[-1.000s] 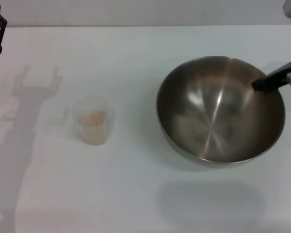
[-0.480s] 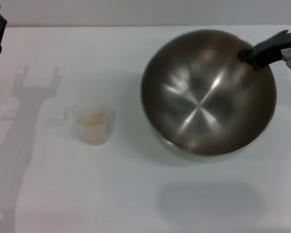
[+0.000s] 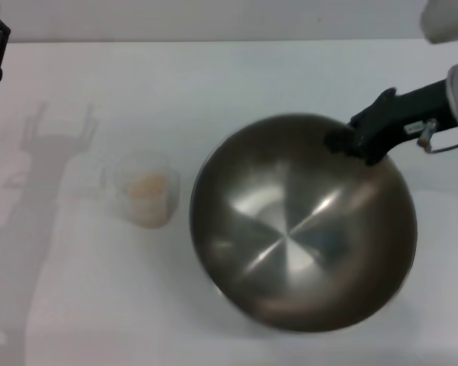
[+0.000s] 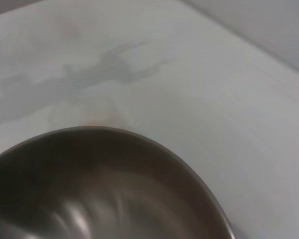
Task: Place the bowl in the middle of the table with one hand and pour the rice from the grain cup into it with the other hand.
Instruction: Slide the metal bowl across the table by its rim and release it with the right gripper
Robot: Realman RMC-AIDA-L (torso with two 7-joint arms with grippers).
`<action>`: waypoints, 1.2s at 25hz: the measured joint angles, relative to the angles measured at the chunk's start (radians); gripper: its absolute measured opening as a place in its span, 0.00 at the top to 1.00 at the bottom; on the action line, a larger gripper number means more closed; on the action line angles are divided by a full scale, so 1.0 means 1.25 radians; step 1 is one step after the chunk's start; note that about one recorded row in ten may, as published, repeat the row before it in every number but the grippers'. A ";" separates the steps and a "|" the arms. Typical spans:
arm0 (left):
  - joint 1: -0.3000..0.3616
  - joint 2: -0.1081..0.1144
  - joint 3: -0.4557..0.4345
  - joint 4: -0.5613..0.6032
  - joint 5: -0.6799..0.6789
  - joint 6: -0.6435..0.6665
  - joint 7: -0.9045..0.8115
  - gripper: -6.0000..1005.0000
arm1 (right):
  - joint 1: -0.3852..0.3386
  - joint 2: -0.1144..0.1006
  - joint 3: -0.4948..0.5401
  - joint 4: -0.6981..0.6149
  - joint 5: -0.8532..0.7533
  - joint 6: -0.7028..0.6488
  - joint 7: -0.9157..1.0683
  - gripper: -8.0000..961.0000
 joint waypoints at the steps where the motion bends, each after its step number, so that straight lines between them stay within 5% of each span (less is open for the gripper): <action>1: -0.001 0.000 0.000 0.000 0.000 0.000 0.000 0.20 | 0.010 -0.001 -0.012 0.019 -0.001 0.001 -0.002 0.99; 30: -0.005 0.000 0.000 0.005 0.000 0.000 0.000 0.20 | 0.083 0.000 -0.081 0.137 -0.042 -0.010 0.043 0.97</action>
